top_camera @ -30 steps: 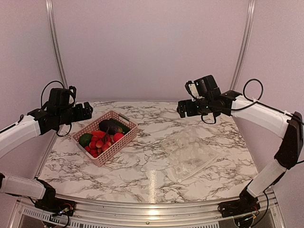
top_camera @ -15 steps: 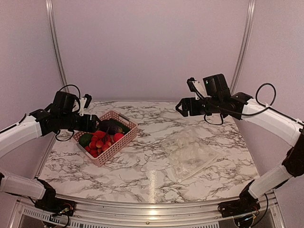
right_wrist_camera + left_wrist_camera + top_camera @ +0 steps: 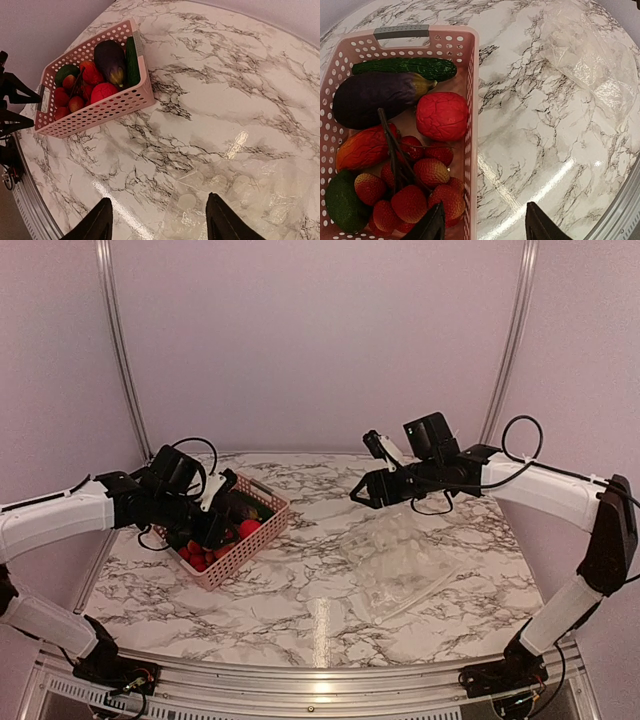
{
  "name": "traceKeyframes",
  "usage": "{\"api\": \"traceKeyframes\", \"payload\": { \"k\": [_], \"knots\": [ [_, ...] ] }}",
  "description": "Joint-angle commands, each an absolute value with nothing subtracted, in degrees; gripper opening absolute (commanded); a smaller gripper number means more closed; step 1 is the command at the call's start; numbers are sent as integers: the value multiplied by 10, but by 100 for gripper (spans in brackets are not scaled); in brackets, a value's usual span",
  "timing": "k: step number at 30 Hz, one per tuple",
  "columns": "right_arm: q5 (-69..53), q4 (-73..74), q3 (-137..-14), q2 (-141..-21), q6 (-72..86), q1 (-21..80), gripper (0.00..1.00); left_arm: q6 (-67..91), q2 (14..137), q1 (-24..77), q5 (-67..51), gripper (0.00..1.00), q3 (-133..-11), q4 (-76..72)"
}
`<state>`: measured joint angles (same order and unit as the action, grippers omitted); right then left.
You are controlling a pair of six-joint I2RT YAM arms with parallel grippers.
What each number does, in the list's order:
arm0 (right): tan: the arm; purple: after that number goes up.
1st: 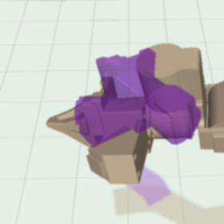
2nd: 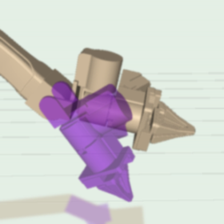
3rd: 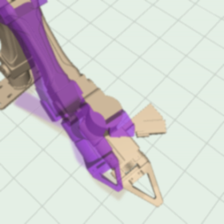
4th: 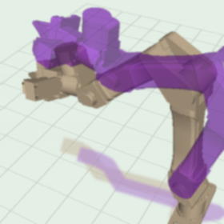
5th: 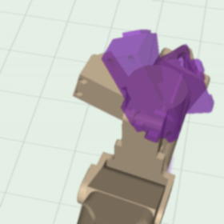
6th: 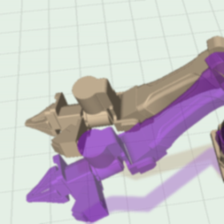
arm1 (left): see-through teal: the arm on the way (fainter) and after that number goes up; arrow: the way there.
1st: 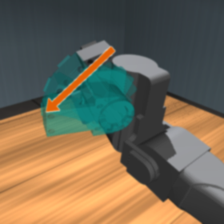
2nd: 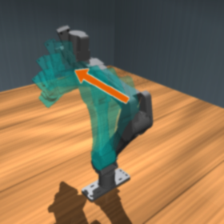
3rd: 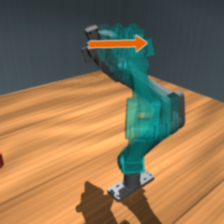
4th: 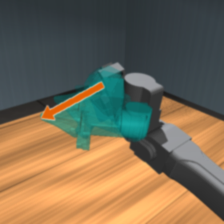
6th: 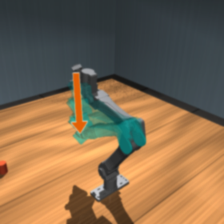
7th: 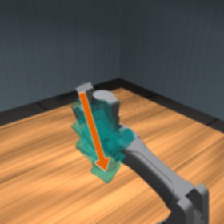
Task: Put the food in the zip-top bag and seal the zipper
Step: Adjust the bin at the corner of the board.
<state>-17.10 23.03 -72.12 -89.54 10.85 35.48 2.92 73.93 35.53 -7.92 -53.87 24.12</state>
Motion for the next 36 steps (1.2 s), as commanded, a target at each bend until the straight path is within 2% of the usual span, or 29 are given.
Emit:
{"api": "traceKeyframes", "payload": {
  "k": [1, 7, 14, 19, 25, 32, 36],
  "knots": [
    [-183, 234, -715, -882, 91, 360, 61, 21, 795, 362, -26, 53, -589, 267],
    [-188, 240, -720, -876, 101, 360, 61, 9, 884, 365, -23, 44, -662, 298],
    [-194, 255, -714, -867, 99, 360, 61, 4, 964, 367, -38, 41, -715, 312],
    [-195, 261, -705, -857, 99, 360, 61, 4, 1013, 368, -58, 30, -753, 346],
    [-189, 262, -689, -844, 100, 360, 61, 4, 1022, 374, -66, 23, -743, 342],
    [-187, 266, -675, -828, 103, 359, 61, -41, 1044, 381, -54, 1, -759, 334],
    [-184, 284, -671, -816, 102, 360, 60, -78, 1058, 383, -61, 0, -773, 314]
  ]
}}
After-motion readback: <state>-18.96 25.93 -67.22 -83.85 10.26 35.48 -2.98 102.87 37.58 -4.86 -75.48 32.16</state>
